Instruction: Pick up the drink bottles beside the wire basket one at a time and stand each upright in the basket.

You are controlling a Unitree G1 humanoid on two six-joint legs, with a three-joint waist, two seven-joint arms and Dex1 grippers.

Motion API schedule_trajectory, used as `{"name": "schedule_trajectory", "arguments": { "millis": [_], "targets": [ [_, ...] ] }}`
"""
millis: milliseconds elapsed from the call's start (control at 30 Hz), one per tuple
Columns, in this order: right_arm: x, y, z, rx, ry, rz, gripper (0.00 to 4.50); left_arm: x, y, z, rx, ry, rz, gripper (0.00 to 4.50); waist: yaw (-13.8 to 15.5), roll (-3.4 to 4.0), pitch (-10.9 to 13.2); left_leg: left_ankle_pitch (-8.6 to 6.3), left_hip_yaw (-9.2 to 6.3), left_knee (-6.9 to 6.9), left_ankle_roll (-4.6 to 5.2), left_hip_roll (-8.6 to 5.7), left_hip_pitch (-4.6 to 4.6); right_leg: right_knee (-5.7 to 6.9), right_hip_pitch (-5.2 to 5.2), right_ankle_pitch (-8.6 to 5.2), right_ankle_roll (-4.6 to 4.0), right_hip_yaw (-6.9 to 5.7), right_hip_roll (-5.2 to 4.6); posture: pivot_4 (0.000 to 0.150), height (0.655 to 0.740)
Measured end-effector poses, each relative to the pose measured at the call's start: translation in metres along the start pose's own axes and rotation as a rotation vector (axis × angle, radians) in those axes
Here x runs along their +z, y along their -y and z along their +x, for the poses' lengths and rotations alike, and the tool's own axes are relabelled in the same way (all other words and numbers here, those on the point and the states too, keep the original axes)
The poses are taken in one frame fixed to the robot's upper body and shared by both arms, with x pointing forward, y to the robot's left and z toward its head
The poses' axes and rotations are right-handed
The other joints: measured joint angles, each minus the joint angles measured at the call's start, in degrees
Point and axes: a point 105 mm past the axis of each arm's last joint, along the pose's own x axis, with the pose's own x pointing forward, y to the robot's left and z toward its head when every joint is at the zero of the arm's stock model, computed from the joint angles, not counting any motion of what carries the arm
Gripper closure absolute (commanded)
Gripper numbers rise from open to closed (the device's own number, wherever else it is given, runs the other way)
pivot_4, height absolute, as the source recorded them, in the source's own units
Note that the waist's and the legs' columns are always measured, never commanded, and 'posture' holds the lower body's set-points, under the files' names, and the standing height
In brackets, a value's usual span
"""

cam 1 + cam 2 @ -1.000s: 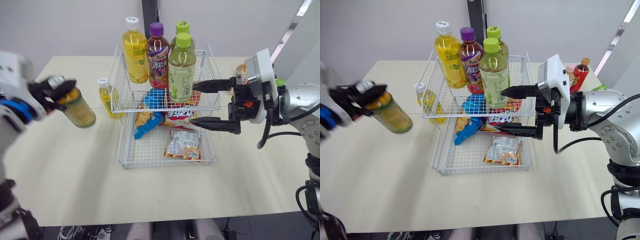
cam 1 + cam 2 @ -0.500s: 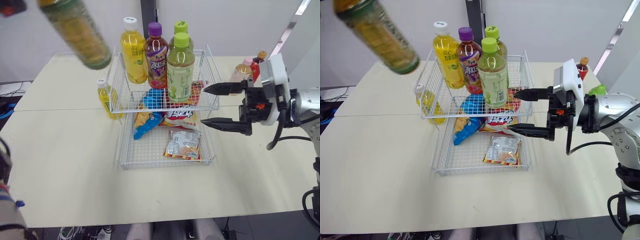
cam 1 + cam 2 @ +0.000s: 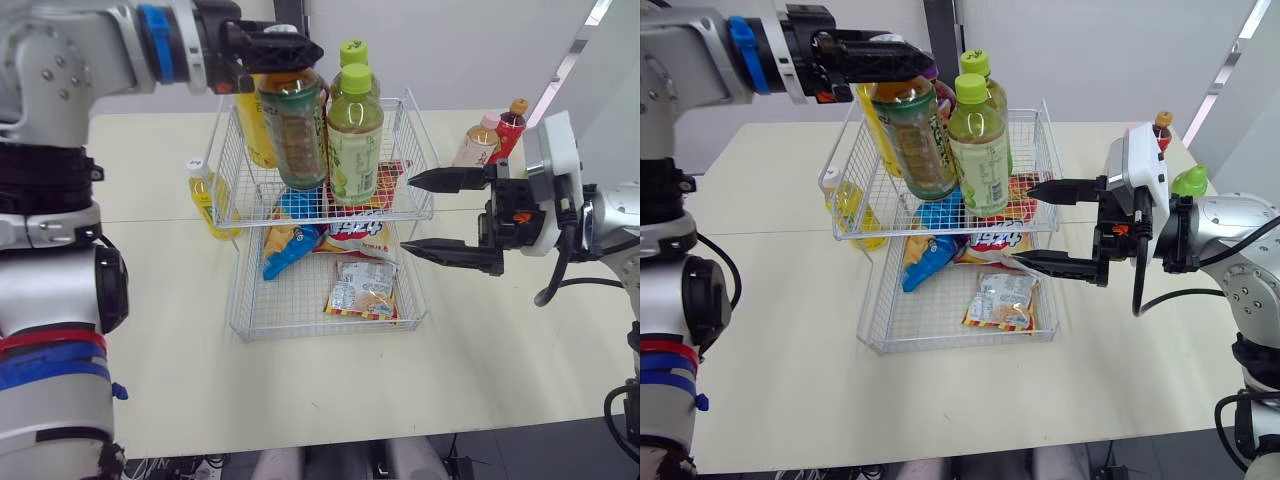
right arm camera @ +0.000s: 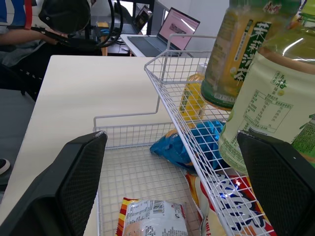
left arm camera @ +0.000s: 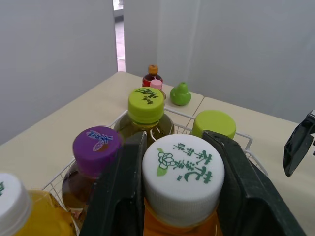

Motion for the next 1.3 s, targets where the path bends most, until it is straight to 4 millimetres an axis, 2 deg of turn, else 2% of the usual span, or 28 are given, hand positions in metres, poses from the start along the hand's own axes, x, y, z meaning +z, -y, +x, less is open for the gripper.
{"name": "schedule_trajectory", "arguments": {
  "millis": [200, 567, 633, 700, 900, 1067, 1300],
  "targets": [
    [-0.001, -0.001, -0.003, -0.015, -0.003, 0.008, 0.00, -0.022, -0.003, 0.010, -0.008, -0.027, 0.003, 3.12, 0.29, 0.00, 0.00, 0.00, -0.01, 0.07, 0.00, -0.02, 0.00, 0.01, 0.02, 0.00, 0.00, -0.01, -0.02, 0.150, 0.7359],
    [0.001, -0.002, -0.004, -0.019, 0.001, 0.013, 0.00, -0.023, 0.003, 0.023, -0.037, 0.002, 0.027, 3.12, 0.35, 0.01, 0.00, 0.00, -0.04, 0.11, 0.00, -0.05, 0.00, 0.01, 0.07, 0.00, 0.00, -0.04, -0.05, 0.150, 0.7359],
    [0.001, -0.002, -0.004, -0.019, -0.002, 0.012, 0.00, -0.023, 0.002, 0.024, -0.035, 0.001, 0.028, 2.39, 0.35, 0.01, 0.00, 0.00, -0.04, 0.11, 0.00, -0.06, 0.00, 0.01, 0.08, 0.00, 0.00, -0.04, -0.05, 0.150, 0.7359],
    [0.001, -0.002, -0.004, -0.019, -0.004, 0.010, 0.00, -0.024, 0.003, 0.024, -0.046, 0.000, 0.028, 1.95, 0.34, 0.01, 0.00, 0.00, -0.04, 0.11, 0.00, -0.06, 0.00, 0.01, 0.08, 0.00, 0.00, -0.05, -0.05, 0.150, 0.7359],
    [0.001, -0.002, -0.004, -0.021, -0.007, 0.010, 0.00, -0.019, 0.006, 0.021, -0.085, 0.010, 0.043, 0.10, 0.31, 0.01, 0.00, 0.00, -0.05, 0.10, 0.00, -0.05, 0.00, 0.01, 0.08, 0.00, 0.00, -0.06, -0.04, 0.150, 0.7359],
    [0.001, -0.002, -0.005, -0.023, -0.012, 0.009, 0.00, -0.005, 0.002, -0.001, -0.057, 0.037, 0.070, 0.04, 0.02, 0.01, 0.00, 0.00, -0.04, 0.08, 0.00, -0.02, 0.01, 0.01, 0.06, 0.00, 0.00, -0.05, -0.01, 0.150, 0.7359],
    [0.001, -0.003, -0.005, -0.019, -0.014, 0.010, 0.00, 0.022, -0.005, -0.055, 0.097, 0.116, 0.165, 0.04, 0.12, 0.01, 0.00, 0.00, -0.06, 0.09, 0.00, -0.01, 0.01, 0.01, 0.06, 0.00, 0.00, -0.06, -0.02, 0.150, 0.7359]
  ]
}}
